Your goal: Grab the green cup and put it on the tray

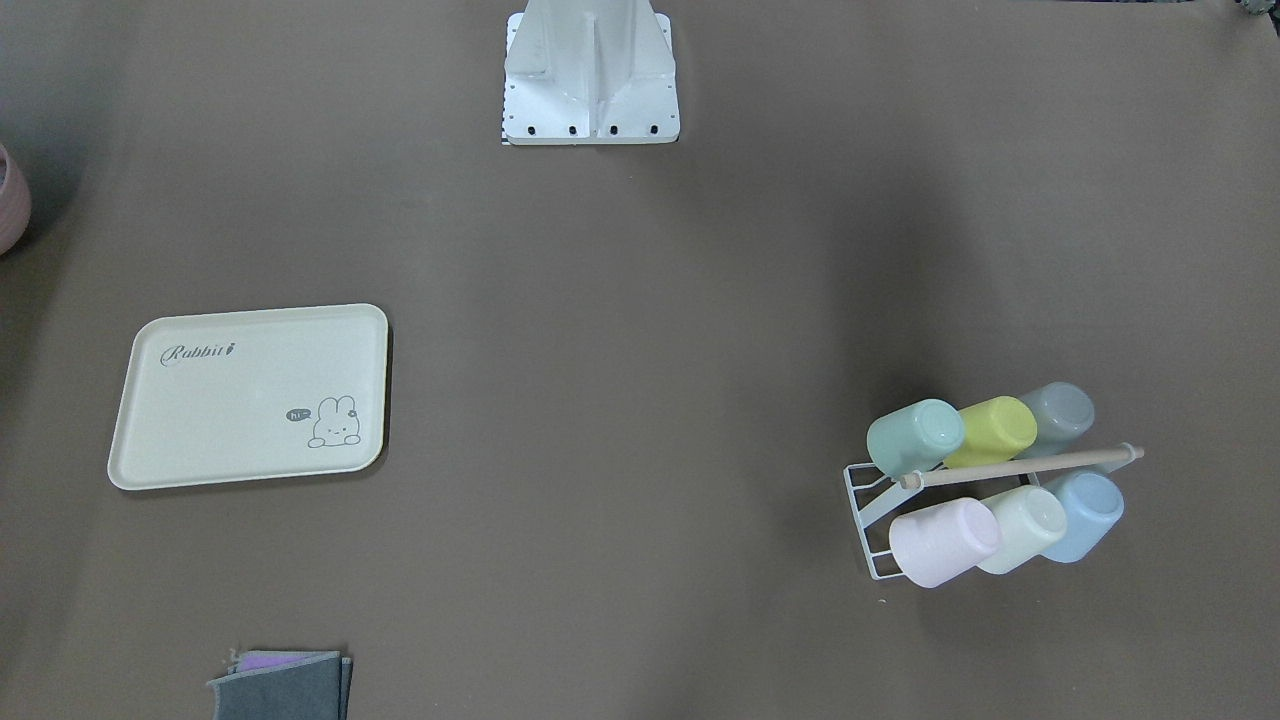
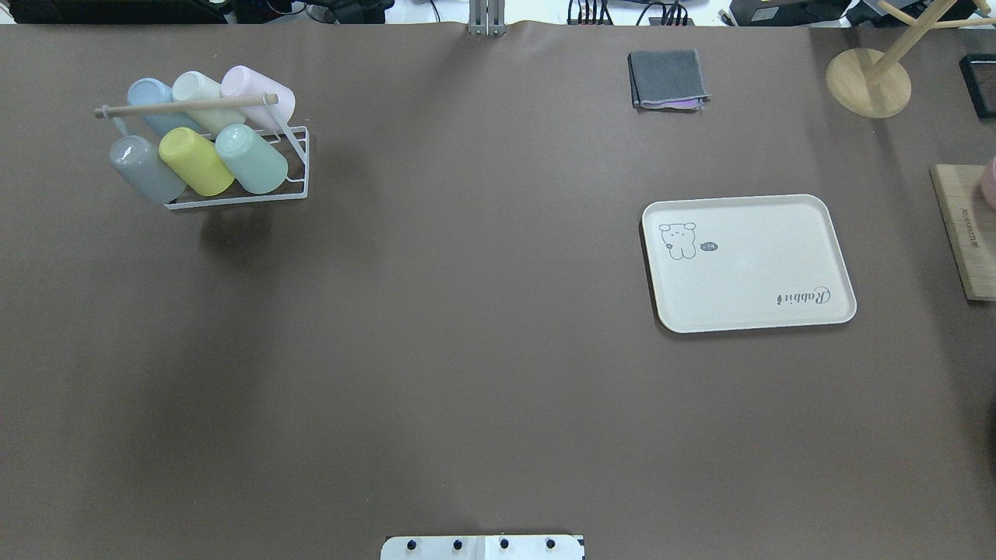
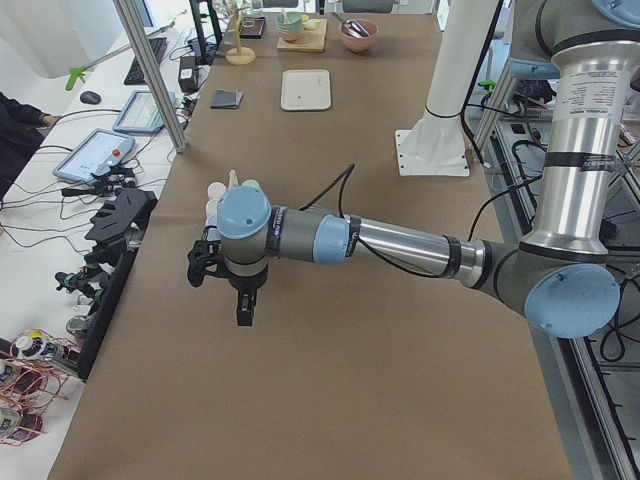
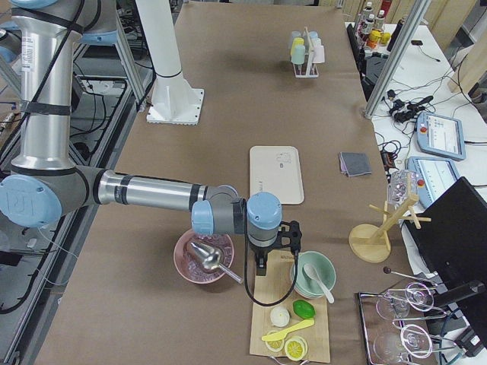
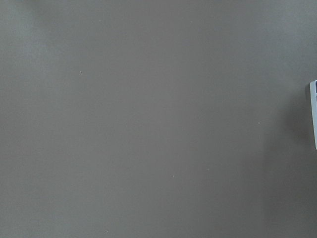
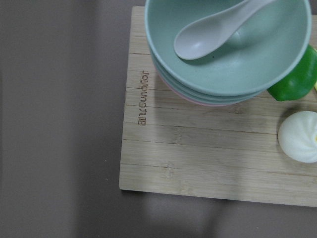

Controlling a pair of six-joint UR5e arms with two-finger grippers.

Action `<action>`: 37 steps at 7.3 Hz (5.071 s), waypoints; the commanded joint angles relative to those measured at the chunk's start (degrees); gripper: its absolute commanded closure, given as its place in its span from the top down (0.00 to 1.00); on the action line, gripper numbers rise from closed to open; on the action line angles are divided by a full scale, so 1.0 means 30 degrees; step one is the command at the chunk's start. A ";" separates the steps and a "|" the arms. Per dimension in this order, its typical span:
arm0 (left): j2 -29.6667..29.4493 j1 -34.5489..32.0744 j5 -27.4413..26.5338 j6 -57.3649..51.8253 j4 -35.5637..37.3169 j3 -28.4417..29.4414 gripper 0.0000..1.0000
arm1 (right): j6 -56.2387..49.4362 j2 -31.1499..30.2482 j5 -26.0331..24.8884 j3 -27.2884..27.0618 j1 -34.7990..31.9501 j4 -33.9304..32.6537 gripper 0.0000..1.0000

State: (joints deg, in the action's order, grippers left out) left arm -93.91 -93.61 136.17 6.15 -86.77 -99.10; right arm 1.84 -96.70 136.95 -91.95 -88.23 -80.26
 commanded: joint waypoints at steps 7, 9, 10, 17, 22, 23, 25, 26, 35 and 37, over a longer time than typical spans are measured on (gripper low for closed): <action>-0.0885 0.6156 -0.2647 0.3008 0.8591 -1.0326 0.99 | 1.0912 0.4307 0.0521 0.3032 0.6993 0.6011 1.00; -0.3203 0.8053 -0.2793 0.4864 0.8388 -1.0646 0.99 | 1.2626 0.5567 0.0144 0.4777 0.8107 0.8352 1.00; -0.3817 0.9685 -0.3431 0.4864 0.8270 -1.1142 0.99 | 1.2657 0.5746 0.0024 0.4896 0.8460 0.8356 1.00; -0.8042 2.1640 -1.8469 -0.6038 1.0289 -1.0565 0.98 | 1.2570 0.5514 -0.0123 0.5307 0.8757 0.8415 0.68; -0.7749 2.4935 -2.9135 -1.3661 1.0232 -0.7265 0.99 | 1.2628 0.5630 -0.0123 0.5454 0.8786 0.8415 0.55; -0.7778 2.4935 -3.0552 -1.5189 0.9710 -0.5830 0.99 | 1.2628 0.5660 -0.0094 0.5454 0.8786 0.8415 0.52; -0.7663 2.4935 -3.1990 -1.5350 0.9090 -0.3395 0.98 | 1.2628 0.5748 -0.0123 0.5454 0.8815 0.8385 0.47; -0.7836 2.4964 -3.2234 -1.5351 0.9089 -0.2571 0.98 | 1.2628 0.5748 -0.0123 0.5454 0.8815 0.8385 0.46; -0.7838 2.4265 -3.7097 -2.2398 0.1048 0.4136 0.98 | 1.2658 0.5836 -0.0123 0.5483 0.8962 0.8356 0.00; -0.7692 2.3737 -3.7070 -2.3433 -0.0137 0.4790 0.99 | 1.2658 0.6330 -0.0007 0.5367 0.8962 0.8211 0.00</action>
State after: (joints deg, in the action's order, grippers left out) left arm -117.27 -21.34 25.06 -61.75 -84.72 -85.96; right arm 39.81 -78.71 136.66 -75.61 -61.31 -55.25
